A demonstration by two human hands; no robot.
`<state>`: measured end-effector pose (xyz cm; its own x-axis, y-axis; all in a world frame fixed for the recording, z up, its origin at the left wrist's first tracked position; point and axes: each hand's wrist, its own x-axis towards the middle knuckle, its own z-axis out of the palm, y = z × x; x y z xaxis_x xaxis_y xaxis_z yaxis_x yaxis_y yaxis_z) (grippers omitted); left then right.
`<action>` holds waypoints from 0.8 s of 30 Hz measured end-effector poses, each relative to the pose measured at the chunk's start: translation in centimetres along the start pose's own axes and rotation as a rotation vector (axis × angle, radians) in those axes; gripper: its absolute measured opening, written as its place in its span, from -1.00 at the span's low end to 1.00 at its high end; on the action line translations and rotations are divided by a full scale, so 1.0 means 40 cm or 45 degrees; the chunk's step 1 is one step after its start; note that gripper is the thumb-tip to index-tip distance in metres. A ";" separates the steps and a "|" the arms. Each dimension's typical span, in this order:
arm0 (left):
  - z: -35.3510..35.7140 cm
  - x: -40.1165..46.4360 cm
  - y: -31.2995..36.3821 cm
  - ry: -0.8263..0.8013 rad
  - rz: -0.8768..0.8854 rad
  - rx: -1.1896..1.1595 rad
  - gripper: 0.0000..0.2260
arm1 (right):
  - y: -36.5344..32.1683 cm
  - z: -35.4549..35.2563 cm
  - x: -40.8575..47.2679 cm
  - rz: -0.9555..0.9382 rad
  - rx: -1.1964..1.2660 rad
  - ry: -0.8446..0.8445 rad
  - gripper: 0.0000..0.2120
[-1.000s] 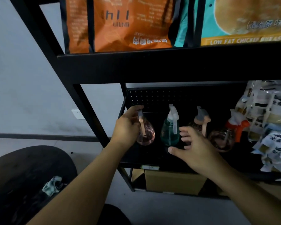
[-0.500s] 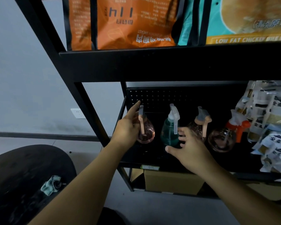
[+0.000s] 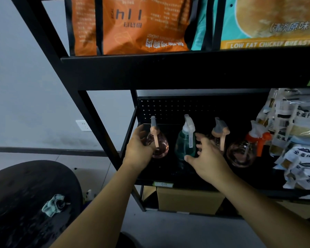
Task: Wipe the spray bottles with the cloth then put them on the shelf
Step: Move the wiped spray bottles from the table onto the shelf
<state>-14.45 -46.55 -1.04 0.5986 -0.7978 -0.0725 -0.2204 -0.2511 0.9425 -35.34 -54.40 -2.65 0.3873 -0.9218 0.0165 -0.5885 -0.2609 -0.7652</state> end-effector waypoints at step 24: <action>0.022 0.015 -0.073 -0.082 0.052 0.084 -0.36 | -0.021 0.070 0.070 -0.119 -0.157 0.135 -0.37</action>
<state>-14.13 -46.78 -4.12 0.5380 -0.8410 -0.0574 -0.2949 -0.2516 0.9218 -31.79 -55.96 -3.76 0.3713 -0.9153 0.1561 -0.6389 -0.3738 -0.6724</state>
